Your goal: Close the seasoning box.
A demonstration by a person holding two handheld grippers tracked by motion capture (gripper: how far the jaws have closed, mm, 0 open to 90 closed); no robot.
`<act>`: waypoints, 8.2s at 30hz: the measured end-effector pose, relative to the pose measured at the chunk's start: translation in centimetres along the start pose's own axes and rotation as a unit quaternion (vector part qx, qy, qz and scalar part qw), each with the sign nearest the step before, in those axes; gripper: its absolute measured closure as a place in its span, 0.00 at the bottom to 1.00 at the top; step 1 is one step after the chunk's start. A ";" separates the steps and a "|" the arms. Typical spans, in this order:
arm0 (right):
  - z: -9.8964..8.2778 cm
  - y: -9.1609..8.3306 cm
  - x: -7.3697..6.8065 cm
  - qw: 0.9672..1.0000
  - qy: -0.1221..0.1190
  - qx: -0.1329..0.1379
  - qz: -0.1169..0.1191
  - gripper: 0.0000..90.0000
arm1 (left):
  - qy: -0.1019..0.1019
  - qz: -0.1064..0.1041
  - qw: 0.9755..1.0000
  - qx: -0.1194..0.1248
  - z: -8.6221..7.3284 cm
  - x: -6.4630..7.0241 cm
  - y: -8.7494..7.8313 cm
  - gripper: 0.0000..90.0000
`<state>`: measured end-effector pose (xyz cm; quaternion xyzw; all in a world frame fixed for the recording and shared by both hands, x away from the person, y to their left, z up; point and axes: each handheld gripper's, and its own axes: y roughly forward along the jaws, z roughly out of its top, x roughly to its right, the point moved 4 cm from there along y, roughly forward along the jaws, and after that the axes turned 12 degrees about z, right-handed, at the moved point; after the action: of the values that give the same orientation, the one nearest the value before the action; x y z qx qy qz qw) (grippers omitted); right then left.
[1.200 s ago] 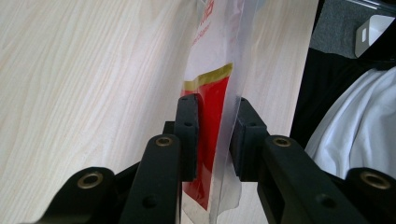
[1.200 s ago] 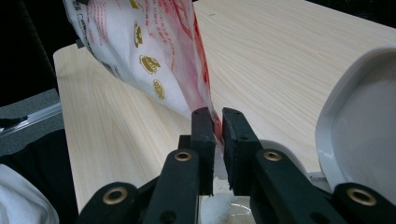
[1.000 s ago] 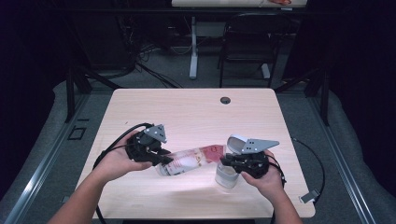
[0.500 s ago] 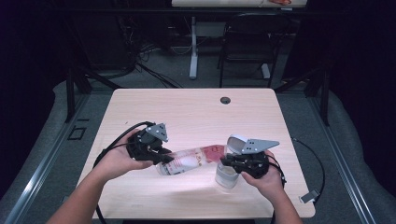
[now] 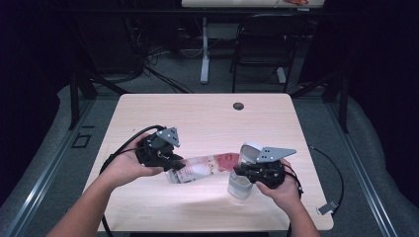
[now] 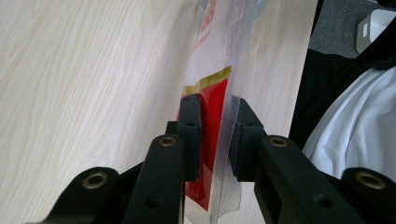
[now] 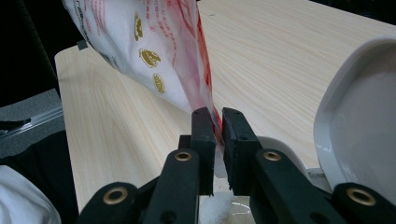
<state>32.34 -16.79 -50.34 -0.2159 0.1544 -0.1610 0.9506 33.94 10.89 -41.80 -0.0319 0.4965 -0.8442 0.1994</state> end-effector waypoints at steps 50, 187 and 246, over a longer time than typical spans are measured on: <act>-0.2 0.0 0.3 1.000 0.008 0.001 0.002 0.93 | 0.021 0.004 0.999 -0.025 2.2 0.0 -0.9 0.90; -1.1 -0.2 0.8 1.000 0.019 -0.009 0.009 0.93 | 0.078 0.009 0.997 -0.027 8.3 0.8 -2.5 0.98; -1.4 -0.1 0.5 1.000 0.021 -0.006 0.008 0.93 | 0.090 0.007 0.996 -0.026 9.8 1.1 -2.6 0.98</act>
<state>32.27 -17.61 -51.63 -0.2164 0.1772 -0.1566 0.9472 34.62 3.56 -34.76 0.0425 0.5348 -0.8289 0.1585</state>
